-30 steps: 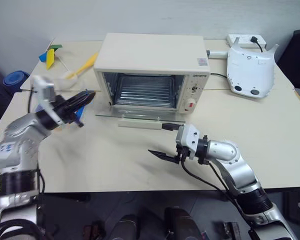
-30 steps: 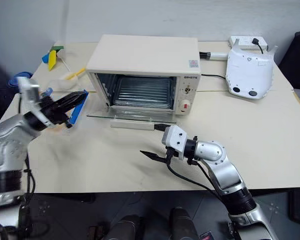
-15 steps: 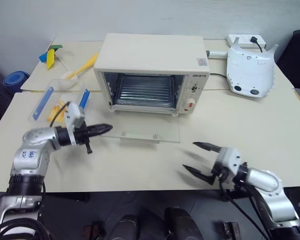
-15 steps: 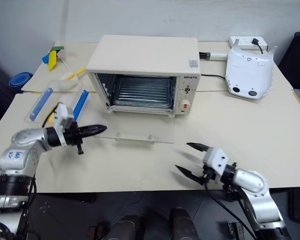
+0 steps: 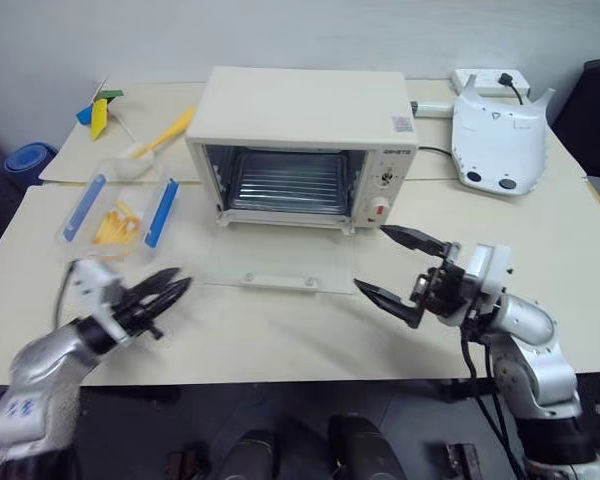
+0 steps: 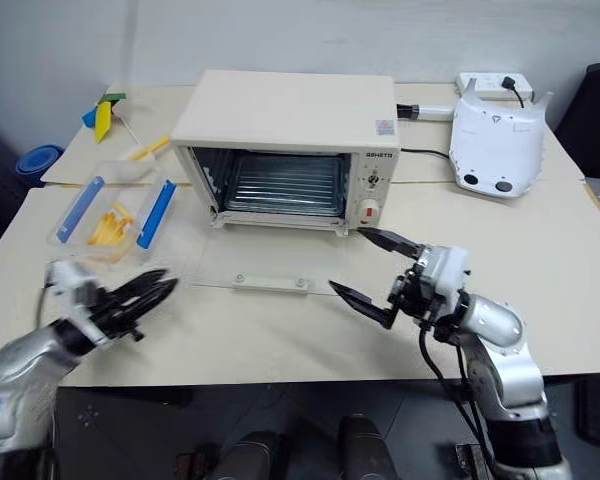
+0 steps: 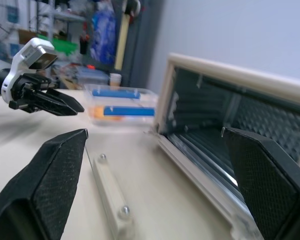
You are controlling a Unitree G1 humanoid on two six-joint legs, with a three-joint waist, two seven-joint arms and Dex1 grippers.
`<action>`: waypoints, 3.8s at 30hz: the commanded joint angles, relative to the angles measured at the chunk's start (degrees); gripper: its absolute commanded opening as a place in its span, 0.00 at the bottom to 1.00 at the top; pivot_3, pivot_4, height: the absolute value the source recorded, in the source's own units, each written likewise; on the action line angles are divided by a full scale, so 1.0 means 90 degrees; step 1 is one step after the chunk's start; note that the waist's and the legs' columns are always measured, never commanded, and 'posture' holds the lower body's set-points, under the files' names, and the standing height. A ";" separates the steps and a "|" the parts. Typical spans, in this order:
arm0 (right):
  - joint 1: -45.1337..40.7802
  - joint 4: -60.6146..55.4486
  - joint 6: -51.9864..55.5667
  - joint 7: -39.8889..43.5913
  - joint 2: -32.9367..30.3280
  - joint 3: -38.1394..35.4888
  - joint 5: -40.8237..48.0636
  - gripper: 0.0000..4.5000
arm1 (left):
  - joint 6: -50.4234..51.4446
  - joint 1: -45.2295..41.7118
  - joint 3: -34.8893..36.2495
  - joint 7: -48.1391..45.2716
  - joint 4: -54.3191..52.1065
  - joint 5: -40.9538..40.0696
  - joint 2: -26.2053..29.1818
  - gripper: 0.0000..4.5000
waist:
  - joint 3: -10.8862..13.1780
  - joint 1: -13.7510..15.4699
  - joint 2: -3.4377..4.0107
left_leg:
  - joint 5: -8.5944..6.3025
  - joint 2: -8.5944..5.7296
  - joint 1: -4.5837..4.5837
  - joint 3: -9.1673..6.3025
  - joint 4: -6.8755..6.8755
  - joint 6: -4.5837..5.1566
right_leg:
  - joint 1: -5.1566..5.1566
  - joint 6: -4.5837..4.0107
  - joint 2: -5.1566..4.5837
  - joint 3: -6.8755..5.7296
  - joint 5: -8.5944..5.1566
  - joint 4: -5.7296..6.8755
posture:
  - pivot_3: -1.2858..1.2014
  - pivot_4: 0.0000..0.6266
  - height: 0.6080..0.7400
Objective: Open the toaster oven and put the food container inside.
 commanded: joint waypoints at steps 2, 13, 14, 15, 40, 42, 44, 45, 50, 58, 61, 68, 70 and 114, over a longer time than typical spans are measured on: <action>-0.0331 0.0249 -0.0367 0.0368 0.0215 0.0192 0.0010 1.00 | 0.0559 0.1105 0.1589 0.1364 -0.0850 -0.0912 -0.0593 0.67 | 0.0000 0.0032 -0.0003 | -0.0001 -0.0002 0.0001 0.0000 0.0002 0.0003 | 0.0002 0.0000 -0.0001 0.0000 0.0000 -0.0001 | 0.52 0.24 1.00; -0.0717 0.1056 -0.1005 0.1055 0.0272 0.0387 -0.0270 1.00 | 0.2457 0.0083 0.2006 0.5595 -0.1306 -0.3695 -0.0406 0.99 | -0.0001 0.0212 -0.0018 | -0.0004 -0.0011 0.0004 -0.0012 0.0023 0.0007 | 0.0017 0.0002 -0.0006 -0.0007 0.0001 0.0004 | 0.52 0.24 1.00; -0.0728 0.1079 -0.1019 0.1063 0.0284 0.0388 -0.0276 1.00 | 0.2559 -0.0194 0.1945 0.6004 -0.1203 -0.3895 -0.0328 0.99 | -0.0002 0.0200 -0.0018 | -0.0003 -0.0011 0.0005 -0.0011 0.0023 0.0005 | 0.0017 0.0002 -0.0005 -0.0006 0.0001 0.0007 | 0.52 0.24 1.00; -0.0738 0.1104 -0.1034 0.1083 0.0287 0.0399 -0.0286 1.00 | 0.2673 -0.0664 0.1842 0.6651 -0.0983 -0.3941 -0.0247 0.99 | -0.0002 0.0186 -0.0018 | -0.0003 -0.0014 0.0007 -0.0010 0.0022 0.0005 | 0.0016 0.0002 -0.0006 -0.0005 0.0001 0.0012 | 0.52 0.24 1.00; -0.0771 0.0927 -0.0852 0.0846 0.0166 0.0417 -0.0408 1.00 | 0.4276 -0.5016 0.0535 0.9495 0.2960 -0.3068 0.0534 0.59 | -0.0004 0.0009 -0.0023 | -0.0005 -0.0014 0.0001 -0.0001 0.0026 -0.0009 | -0.0010 0.0002 0.0002 -0.0003 0.0001 0.0030 | 0.52 0.24 1.00; -0.0852 0.1011 -0.0887 0.0853 0.0172 0.0410 -0.0426 1.00 | 0.4285 -0.5077 0.0599 0.9428 0.3031 -0.2966 0.0512 0.45 | -0.0004 0.0010 -0.0023 | -0.0005 -0.0012 0.0002 -0.0001 0.0025 -0.0010 | -0.0010 0.0002 0.0002 -0.0004 0.0001 0.0032 | 0.52 0.24 1.00; -0.0895 0.1061 -0.0912 0.0841 0.0199 0.0422 -0.0452 1.00 | 0.4287 -0.5120 0.0661 0.9355 0.3071 -0.2846 0.0520 0.33 | -0.0004 0.0016 -0.0023 | -0.0005 -0.0012 0.0001 -0.0003 0.0024 -0.0010 | -0.0010 0.0002 0.0002 -0.0005 0.0001 0.0030 | 0.52 0.24 1.00; -0.0891 0.1056 -0.0922 0.0828 0.0211 0.0431 -0.0461 1.00 | 0.4307 -0.5126 0.0729 0.9364 0.3073 -0.2838 0.0515 0.29 | -0.0004 0.0014 -0.0023 | -0.0005 -0.0013 0.0001 -0.0003 0.0024 -0.0010 | -0.0010 0.0002 0.0001 -0.0005 0.0001 0.0030 | 0.52 0.24 1.00; -0.0841 0.1001 -0.0877 0.0728 0.0262 0.0436 -0.0429 1.00 | 0.4561 -0.5058 0.1072 0.9323 0.2951 -0.2679 0.0696 0.03 | -0.0005 0.0010 -0.0024 | -0.0004 -0.0013 -0.0001 -0.0003 0.0025 -0.0010 | -0.0012 0.0002 -0.0001 -0.0005 0.0001 0.0033 | 0.52 0.24 1.00; -0.0743 0.1009 -0.0832 0.0753 0.0265 0.0459 -0.0410 1.00 | 0.5676 -0.4793 0.0454 0.7003 0.3164 -0.2170 0.2772 0.03 | -0.0001 -0.0008 -0.0031 | -0.0005 -0.0014 -0.0009 -0.0002 0.0022 -0.0012 | -0.0029 0.0002 0.0000 -0.0003 0.0001 0.0052 | 0.52 0.24 1.00; -0.0667 0.1006 -0.0822 0.0813 0.0215 0.0435 -0.0385 1.00 | 0.5877 -0.4657 -0.0544 0.5206 0.3271 -0.1785 0.3952 0.03 | 0.0003 -0.0009 -0.0034 | -0.0004 -0.0019 -0.0008 -0.0002 0.0017 -0.0011 | -0.0029 0.0001 -0.0003 -0.0001 0.0001 0.0055 | 0.52 0.24 1.00; -0.0125 0.0882 -0.0896 0.0782 -0.0132 0.0098 -0.0466 1.00 | 0.6149 -0.4900 -0.2081 0.2485 0.2363 -0.1615 0.4738 0.03 | 0.0008 0.0088 -0.0026 | -0.0001 -0.0029 -0.0008 -0.0010 0.0012 -0.0004 | -0.0015 0.0000 -0.0018 -0.0005 0.0000 0.0031 | 0.52 0.24 1.00; 0.0099 0.0853 -0.0969 0.0723 -0.0286 -0.0072 -0.0530 1.00 | 0.6399 -0.5212 -0.2226 0.2451 0.2071 -0.1643 0.4362 0.03 | 0.0010 0.0092 -0.0028 | -0.0001 -0.0028 -0.0012 -0.0010 0.0012 -0.0002 | -0.0015 0.0000 -0.0017 -0.0004 0.0000 0.0025 | 0.52 0.24 1.00; 0.0339 -0.1375 0.2755 -0.1507 -0.0419 0.1556 -0.1000 0.00 | -0.0045 -0.3049 -0.2638 -0.3139 0.1512 0.0925 0.1908 0.01 | 0.0012 0.0195 -0.0029 | -0.0008 -0.0029 -0.0014 -0.0017 0.0022 0.0009 | -0.0012 -0.0001 -0.0020 -0.0012 0.0003 0.0007 | 0.52 0.24 1.00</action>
